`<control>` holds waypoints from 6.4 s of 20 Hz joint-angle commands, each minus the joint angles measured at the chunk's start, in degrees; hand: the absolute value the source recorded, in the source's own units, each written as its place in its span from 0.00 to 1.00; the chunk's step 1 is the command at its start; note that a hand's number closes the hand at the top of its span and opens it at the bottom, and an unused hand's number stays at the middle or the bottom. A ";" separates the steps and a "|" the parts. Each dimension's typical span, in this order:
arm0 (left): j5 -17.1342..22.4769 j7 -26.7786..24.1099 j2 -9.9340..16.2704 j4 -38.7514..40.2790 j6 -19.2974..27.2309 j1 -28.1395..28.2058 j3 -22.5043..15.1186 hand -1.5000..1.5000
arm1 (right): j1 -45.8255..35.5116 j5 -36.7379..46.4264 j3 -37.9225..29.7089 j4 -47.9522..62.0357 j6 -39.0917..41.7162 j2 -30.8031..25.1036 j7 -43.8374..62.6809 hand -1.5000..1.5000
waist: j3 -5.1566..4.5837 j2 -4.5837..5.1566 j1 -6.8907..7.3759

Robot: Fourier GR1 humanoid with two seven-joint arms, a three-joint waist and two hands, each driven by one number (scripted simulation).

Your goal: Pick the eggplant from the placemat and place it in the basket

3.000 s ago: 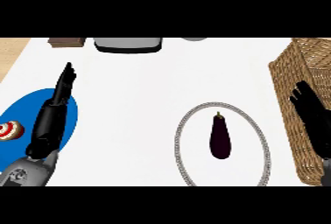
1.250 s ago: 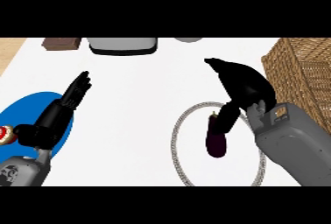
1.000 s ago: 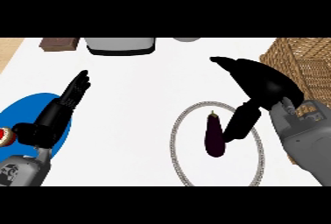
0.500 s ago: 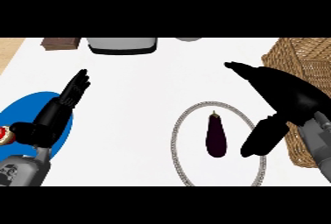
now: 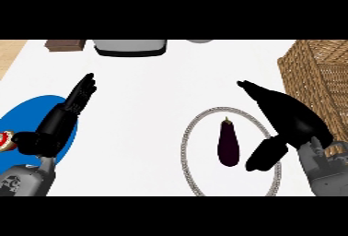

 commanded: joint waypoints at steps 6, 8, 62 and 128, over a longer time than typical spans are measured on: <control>-1.79 1.15 -1.85 2.15 -3.97 -1.52 3.21 0.50 | 8.05 15.29 1.24 6.13 -3.45 5.63 -7.37 0.00 | 0.00 0.08 0.12; -3.39 -0.01 -2.54 0.92 -4.04 0.64 4.04 0.50 | 10.04 17.76 0.35 5.43 -3.80 6.69 -9.74 0.00 | 0.00 0.05 0.11; -14.94 6.13 -15.79 -3.80 -12.26 1.20 10.77 0.50 | 12.56 41.22 -6.46 31.20 5.68 25.69 -26.98 1.00 | 0.01 0.05 0.21; -15.26 3.49 -15.78 -1.21 -14.92 -0.36 13.88 0.50 | 24.77 -20.79 -54.01 -9.49 -22.92 -16.02 -30.01 1.00 | -0.01 0.27 1.10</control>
